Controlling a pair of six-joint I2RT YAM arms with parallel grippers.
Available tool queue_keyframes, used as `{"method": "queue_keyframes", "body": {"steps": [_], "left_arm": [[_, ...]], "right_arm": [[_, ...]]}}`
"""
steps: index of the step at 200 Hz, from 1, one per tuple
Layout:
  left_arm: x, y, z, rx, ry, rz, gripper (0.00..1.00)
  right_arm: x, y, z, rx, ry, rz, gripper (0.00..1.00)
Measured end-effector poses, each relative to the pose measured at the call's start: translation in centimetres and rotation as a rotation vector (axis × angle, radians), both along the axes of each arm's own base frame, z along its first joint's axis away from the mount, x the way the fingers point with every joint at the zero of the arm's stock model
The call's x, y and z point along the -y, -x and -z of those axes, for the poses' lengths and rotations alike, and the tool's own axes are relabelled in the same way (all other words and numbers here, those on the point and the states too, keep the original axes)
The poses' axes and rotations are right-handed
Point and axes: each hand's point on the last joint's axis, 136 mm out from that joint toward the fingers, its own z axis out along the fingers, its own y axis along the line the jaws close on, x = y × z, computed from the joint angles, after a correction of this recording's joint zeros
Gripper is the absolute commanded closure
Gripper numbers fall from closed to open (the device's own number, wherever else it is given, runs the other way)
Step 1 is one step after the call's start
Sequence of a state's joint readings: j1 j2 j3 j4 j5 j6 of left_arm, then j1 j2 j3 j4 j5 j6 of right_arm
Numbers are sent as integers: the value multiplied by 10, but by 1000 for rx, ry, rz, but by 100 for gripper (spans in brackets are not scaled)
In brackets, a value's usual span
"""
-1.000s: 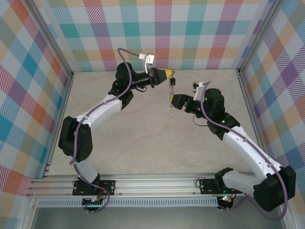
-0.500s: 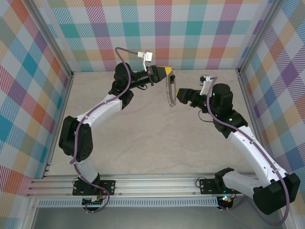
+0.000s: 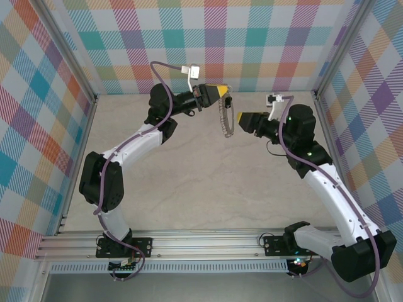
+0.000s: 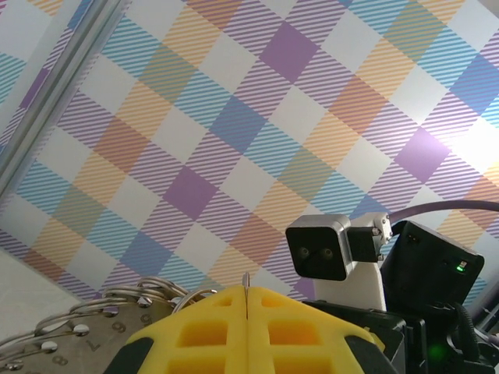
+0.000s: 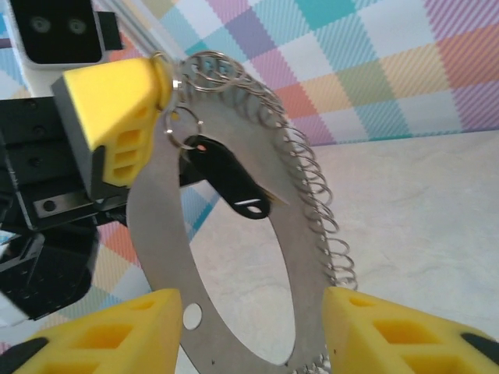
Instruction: Put the keys on the keyring
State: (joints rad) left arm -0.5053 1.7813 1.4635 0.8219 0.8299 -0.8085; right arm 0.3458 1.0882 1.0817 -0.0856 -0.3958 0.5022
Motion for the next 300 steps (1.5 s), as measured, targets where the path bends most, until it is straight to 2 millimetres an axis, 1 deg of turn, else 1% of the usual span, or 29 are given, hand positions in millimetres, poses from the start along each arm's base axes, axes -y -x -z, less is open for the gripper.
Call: {"method": "queue_keyframes", "body": {"steps": [17, 42, 54, 69, 74, 96, 122, 142, 154, 198, 228, 248, 282, 300], "left_arm": [[0, 0, 0, -7, 1, 2, 100], [1, -2, 4, -14, -2, 3, 100], [2, -2, 5, -18, -4, 6, 100], [3, -1, 7, -19, -9, 16, 100], [3, -1, 7, -17, -11, 21, 100], [4, 2, 3, -6, -12, 41, 100], [6, 5, -1, -8, -9, 74, 100], [8, 6, -3, -17, 3, 100, 100], [8, 6, -3, -26, 6, 114, 100], [9, 9, -6, -46, 15, 150, 100], [9, 11, -9, -47, 16, 163, 100], [9, 12, -9, -45, 16, 166, 100], [10, 14, -9, -42, 12, 175, 100], [10, 15, -9, -40, 11, 179, 100]], "right_arm": [[-9, -3, 0, -11, -33, -45, 57], [-27, -6, 8, -49, -58, -100, 57], [-34, -5, 12, -61, -58, -124, 55], [-38, -3, 14, -63, -54, -135, 49], [-38, -3, 13, -58, -51, -136, 48], [-31, -5, 11, -41, -41, -116, 47], [-11, -9, 6, -11, -23, -69, 48], [5, -8, -5, 38, -16, -39, 48], [10, -6, -12, 68, -10, -38, 48], [0, 9, -29, 146, 0, -150, 49], [-6, 8, -37, 168, -3, -195, 50], [-9, 2, -35, 164, -4, -207, 51], [-14, -11, -22, 133, -2, -219, 51], [-16, -14, -18, 121, -1, -224, 51]]}}
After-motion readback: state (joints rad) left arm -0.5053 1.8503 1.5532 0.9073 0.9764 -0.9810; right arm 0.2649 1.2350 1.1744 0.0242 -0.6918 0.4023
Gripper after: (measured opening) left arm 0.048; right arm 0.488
